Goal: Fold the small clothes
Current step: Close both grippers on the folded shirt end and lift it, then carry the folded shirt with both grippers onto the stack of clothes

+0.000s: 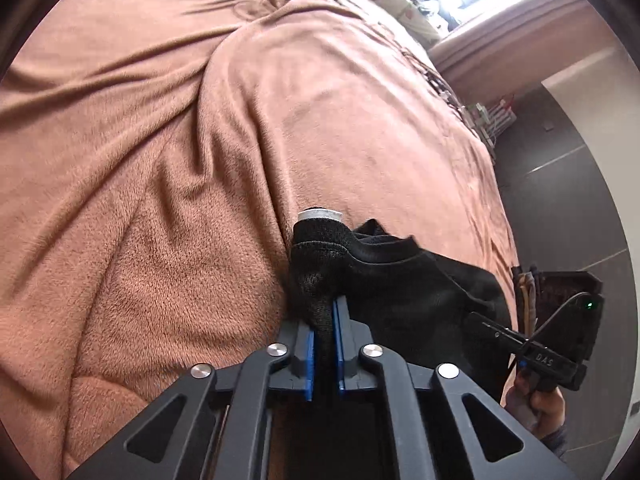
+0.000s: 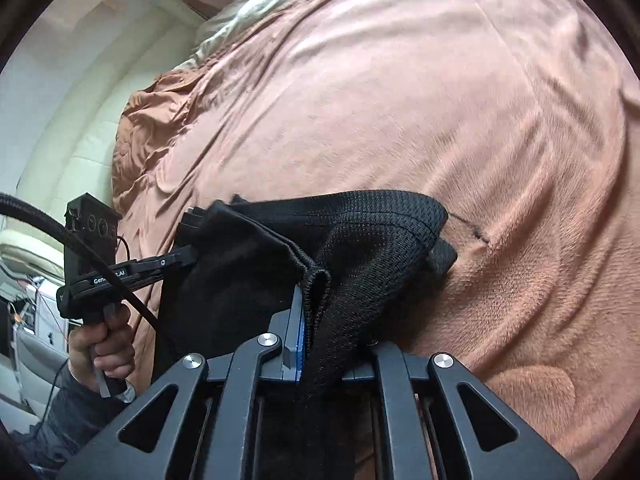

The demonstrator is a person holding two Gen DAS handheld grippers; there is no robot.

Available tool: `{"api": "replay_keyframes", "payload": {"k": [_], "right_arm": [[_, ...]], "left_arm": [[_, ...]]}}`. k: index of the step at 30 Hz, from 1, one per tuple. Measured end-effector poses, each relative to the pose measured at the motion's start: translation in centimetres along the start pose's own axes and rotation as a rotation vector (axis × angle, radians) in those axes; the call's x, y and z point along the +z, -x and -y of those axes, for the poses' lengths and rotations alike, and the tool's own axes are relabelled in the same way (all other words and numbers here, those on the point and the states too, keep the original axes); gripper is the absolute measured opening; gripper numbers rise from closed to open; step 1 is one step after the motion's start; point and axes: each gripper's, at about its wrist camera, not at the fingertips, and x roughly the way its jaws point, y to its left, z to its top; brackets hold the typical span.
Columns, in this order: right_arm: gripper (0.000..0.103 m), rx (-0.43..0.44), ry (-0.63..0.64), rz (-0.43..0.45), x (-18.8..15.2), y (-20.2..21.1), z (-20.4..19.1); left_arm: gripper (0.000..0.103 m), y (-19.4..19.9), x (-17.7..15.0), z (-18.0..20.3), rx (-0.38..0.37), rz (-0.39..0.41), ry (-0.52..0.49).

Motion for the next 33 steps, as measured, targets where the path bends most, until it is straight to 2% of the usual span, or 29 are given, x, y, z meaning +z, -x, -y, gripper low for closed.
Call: {"api": "replay_keyframes", "payload": {"k": [7,15,22,26,33], "right_arm": [[0.006,-0.040,0.078,0.063,-1.2,3.7,-4.5],[0.006,-0.067,0.133,0.149,-4.8,9.0,-8.3],[0.006,-0.096,0.171,0.257,-8.6,16.0,-10.9],[0.006,-0.117,0.190,0.320,-11.1,20.3,-12.1],[0.006,-0.155,0.213,0.421,-15.4,27.3,-13.0]], "left_arm": [[0.005,4.1,-0.6,2.2,-0.067,0.052,-0.035],[0.005,9.4,-2.6,6.7,-0.133,0.121,-0.094],[0.005,13.4,-3.8,11.4,-0.191,0.165,-0.155],[0.005,15.6,-4.9,14.7,-0.199,0.192,-0.217],[0.005,17.5,-6.5,19.9,-0.252,0.213,-0.279]]}}
